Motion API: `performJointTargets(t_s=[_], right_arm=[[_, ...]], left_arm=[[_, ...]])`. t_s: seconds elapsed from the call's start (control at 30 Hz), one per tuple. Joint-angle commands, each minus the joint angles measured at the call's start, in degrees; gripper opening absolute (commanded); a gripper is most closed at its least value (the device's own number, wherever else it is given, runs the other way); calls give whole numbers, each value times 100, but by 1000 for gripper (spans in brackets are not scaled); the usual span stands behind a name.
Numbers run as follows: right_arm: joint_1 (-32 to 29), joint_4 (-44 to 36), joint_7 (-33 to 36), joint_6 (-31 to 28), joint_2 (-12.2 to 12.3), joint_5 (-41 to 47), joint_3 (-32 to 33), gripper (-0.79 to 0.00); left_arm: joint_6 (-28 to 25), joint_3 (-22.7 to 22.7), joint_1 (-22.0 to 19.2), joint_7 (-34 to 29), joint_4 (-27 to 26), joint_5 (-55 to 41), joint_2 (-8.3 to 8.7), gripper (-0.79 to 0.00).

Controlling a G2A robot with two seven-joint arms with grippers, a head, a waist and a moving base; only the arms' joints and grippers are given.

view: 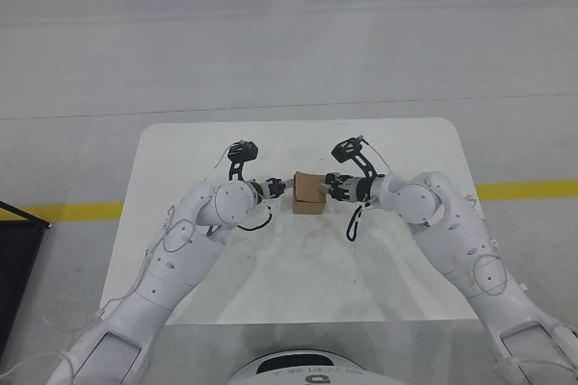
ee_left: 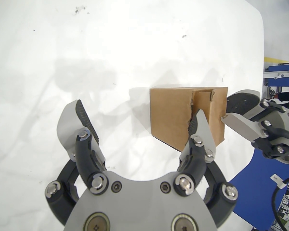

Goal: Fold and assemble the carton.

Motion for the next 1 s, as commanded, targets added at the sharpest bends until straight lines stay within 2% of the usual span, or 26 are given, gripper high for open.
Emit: performJointTargets(t_s=[0.0, 0.33, 0.53, 0.97], right_arm=[[9, 8, 16, 3, -3, 5, -7, -566], [32, 72, 40, 34, -6, 22, 2, -582], [51, 89, 55, 62, -12, 29, -10, -582], [43, 86, 42, 51, -14, 12, -8, -588]], left_arm=[[8, 3, -12, 0, 23, -10, -7, -25], [35, -213, 81, 87, -103, -12, 24, 0], [-391, -288, 276, 570, -381, -19, 36, 0], [-111, 128, 24, 551, 91, 257, -84, 0]])
